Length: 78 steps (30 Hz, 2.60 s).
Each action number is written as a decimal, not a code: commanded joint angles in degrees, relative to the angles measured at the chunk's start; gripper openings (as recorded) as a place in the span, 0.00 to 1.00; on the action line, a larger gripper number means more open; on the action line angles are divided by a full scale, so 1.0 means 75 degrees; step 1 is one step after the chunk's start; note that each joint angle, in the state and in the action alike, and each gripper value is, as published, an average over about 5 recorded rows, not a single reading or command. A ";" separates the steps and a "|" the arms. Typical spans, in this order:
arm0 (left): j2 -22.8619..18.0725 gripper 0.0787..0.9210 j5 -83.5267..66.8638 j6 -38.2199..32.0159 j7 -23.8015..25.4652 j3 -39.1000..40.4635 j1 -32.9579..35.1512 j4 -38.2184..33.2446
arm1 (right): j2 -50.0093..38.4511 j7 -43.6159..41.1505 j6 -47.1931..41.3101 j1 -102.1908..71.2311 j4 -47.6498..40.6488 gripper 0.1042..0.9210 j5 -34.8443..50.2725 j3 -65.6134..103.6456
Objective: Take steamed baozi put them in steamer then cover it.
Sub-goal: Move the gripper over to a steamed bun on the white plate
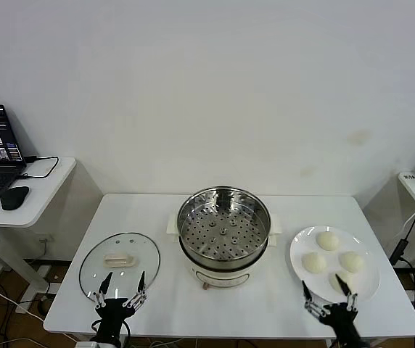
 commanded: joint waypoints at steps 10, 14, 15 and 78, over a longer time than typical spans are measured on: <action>0.0001 0.88 0.0379 0.0051 0.0010 -0.0061 0.0037 -0.0133 | -0.4020 -0.2608 -0.1277 0.1924 -0.1448 0.88 -0.2687 0.0981; 0.0014 0.88 0.0417 0.0015 0.0004 -0.0110 0.0071 -0.0131 | -0.5100 -0.3711 -0.1184 0.2930 -0.2304 0.88 -0.2622 0.0151; 0.0022 0.88 0.0421 0.0008 0.0003 -0.0127 0.0079 -0.0131 | -0.5302 -0.3984 -0.1140 0.3304 -0.2538 0.88 -0.2572 -0.0224; -0.0017 0.88 0.0435 -0.0264 -0.0079 -0.0658 0.0104 -0.0124 | -0.2567 -0.6626 0.0051 1.1590 -0.8752 0.71 -0.3033 -0.9922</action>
